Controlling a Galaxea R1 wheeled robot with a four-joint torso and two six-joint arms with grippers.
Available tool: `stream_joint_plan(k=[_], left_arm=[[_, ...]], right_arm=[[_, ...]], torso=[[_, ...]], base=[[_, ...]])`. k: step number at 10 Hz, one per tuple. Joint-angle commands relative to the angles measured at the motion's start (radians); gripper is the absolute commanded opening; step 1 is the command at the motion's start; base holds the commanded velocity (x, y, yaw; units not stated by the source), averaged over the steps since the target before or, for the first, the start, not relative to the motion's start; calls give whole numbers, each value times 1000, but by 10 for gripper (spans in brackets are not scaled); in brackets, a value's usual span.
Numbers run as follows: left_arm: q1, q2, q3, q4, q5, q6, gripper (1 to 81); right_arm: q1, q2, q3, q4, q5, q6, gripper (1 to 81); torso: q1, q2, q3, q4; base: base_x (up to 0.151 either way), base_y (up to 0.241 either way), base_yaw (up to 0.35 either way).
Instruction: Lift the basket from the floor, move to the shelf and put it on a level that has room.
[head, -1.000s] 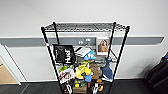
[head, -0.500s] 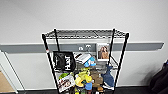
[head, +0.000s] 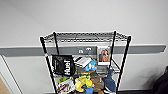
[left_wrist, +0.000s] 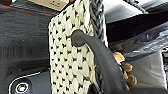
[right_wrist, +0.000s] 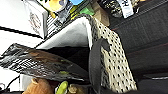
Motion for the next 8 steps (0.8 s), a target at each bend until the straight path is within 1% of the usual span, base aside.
stream_joint_plan(k=[1, 8], left_arm=[[-120, -14, 50, -17, 52, 18, 10], [-120, -11, 49, -17, 52, 18, 10]], right_arm=[[117, -12, 46, 15, -23, 10, 10], [116, -7, 47, 14, -25, 7, 10]], torso=[[0, 0, 0, 0], [0, 0, 0, 0]], base=[[113, 0, 0], [113, 0, 0]])
